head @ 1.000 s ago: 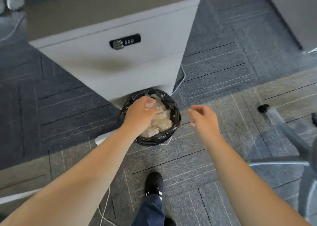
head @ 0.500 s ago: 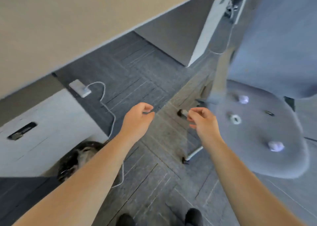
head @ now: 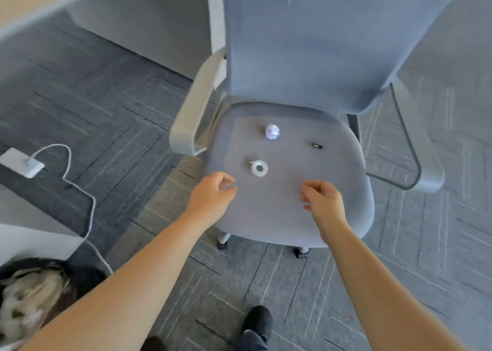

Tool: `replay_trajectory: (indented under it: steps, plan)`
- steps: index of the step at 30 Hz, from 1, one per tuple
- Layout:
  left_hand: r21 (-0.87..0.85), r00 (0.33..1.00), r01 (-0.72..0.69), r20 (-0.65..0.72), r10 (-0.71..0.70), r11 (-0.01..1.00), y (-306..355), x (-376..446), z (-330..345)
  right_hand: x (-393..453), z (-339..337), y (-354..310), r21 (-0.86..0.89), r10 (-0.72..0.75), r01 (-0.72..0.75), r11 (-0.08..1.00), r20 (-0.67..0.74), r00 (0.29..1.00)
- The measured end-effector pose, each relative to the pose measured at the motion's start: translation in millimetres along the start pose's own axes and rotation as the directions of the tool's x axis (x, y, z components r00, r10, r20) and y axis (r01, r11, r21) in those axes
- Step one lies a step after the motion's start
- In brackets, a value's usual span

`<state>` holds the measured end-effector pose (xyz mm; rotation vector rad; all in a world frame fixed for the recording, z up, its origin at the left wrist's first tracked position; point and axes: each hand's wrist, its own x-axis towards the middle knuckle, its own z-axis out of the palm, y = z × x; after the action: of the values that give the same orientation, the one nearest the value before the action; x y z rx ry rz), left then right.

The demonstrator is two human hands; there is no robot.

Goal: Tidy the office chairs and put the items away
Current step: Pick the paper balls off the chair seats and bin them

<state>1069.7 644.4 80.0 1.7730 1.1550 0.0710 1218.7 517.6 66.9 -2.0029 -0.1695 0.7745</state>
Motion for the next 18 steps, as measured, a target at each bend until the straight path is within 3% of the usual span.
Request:
replay_trajectory:
  steps: [7, 18]
  plan:
    - [0.096, 0.979, -0.026, 0.203, 0.006, 0.995, 34.9, 56.7, 126.4, 55.0, -82.1, 78.2, 0.073, 0.176, -0.167, 0.983, -0.151, 0.973]
    - [0.292, 0.906, -0.207, 0.417, 0.071, 0.934, 25.2, 137.9, 263.6, 112.5, -103.3, 150.4, 0.221, 0.319, -0.271, 0.937, -0.230, 0.919]
